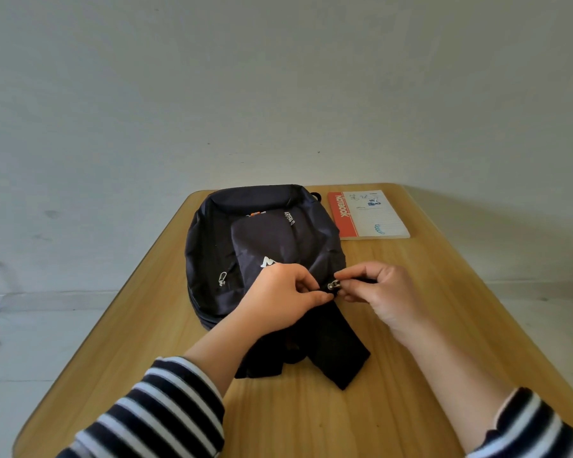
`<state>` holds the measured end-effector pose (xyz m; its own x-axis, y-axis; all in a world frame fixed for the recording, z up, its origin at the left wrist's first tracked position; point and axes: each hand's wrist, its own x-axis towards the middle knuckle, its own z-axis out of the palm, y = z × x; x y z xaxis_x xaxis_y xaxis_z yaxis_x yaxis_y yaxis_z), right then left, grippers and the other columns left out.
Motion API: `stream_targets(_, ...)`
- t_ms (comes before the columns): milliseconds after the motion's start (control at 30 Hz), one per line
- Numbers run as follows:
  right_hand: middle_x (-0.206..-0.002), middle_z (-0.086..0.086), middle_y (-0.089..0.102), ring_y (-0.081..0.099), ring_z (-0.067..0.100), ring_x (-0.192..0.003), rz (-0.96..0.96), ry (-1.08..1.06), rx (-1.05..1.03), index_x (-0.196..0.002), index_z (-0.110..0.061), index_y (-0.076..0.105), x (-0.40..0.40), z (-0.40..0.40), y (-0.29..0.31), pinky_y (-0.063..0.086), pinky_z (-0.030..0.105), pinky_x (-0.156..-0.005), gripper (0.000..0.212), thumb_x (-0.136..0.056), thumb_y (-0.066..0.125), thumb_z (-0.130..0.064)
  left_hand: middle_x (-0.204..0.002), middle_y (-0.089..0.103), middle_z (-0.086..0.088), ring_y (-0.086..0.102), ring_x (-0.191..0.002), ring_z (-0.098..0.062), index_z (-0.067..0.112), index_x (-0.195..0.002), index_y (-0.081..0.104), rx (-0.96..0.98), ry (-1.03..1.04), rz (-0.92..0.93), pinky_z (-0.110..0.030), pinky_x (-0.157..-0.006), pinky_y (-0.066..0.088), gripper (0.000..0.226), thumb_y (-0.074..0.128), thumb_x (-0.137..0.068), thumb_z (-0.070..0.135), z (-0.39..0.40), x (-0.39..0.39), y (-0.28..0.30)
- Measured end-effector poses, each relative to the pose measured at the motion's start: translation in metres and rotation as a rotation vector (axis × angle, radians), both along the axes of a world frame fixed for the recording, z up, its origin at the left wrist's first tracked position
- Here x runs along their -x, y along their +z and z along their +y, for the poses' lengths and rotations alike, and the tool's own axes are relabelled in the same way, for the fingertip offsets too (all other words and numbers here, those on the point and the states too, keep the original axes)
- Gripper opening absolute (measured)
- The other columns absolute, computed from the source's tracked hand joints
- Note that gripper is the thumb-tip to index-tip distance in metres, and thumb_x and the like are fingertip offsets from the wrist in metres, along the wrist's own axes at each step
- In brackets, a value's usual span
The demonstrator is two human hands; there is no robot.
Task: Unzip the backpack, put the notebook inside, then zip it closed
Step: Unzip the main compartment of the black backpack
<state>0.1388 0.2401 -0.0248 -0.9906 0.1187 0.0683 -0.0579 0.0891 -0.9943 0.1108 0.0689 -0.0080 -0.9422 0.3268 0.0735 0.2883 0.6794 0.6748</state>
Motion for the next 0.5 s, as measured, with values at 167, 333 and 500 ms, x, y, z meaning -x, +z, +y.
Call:
stream_targets(167, -0.074, 0.007, 0.073, 0.069, 0.014, -0.067, -0.049, -0.046, 0.127, -0.078, -0.013, 0.074, 0.012, 0.003, -0.004, 0.059, 0.022, -0.066, 0.021, -0.081, 0.064, 0.006, -0.059, 0.058, 0.01, 0.047, -0.047, 0.002, 0.015, -0.078, 0.07, -0.167, 0.017, -0.077, -0.01, -0.048, 0.039, 0.022, 0.078, -0.074, 0.035, -0.004, 0.0, -0.009)
stream_targets(333, -0.075, 0.007, 0.071, 0.067, 0.015, -0.068, -0.085, -0.101, 0.21, -0.076, -0.012, 0.073, 0.022, 0.006, -0.007, 0.056, 0.023, -0.066, 0.022, -0.081, 0.063, 0.007, -0.065, 0.058, 0.003, 0.048, -0.052, -0.003, 0.009, -0.084, 0.068, -0.271, -0.013, -0.161, -0.012, -0.05, 0.042, 0.024, 0.074, -0.079, 0.031, -0.008, -0.001, -0.012)
stream_targets(500, -0.075, 0.007, 0.071, 0.066, 0.013, -0.065, -0.074, -0.064, 0.199, -0.077, -0.012, 0.072, 0.026, 0.004, -0.006, 0.058, 0.021, -0.065, 0.022, -0.082, 0.062, 0.007, -0.063, 0.054, 0.009, 0.047, -0.051, -0.004, 0.014, -0.084, 0.062, -0.102, 0.004, -0.208, -0.018, -0.051, 0.039, 0.041, 0.065, -0.078, 0.055, 0.001, 0.004, -0.003)
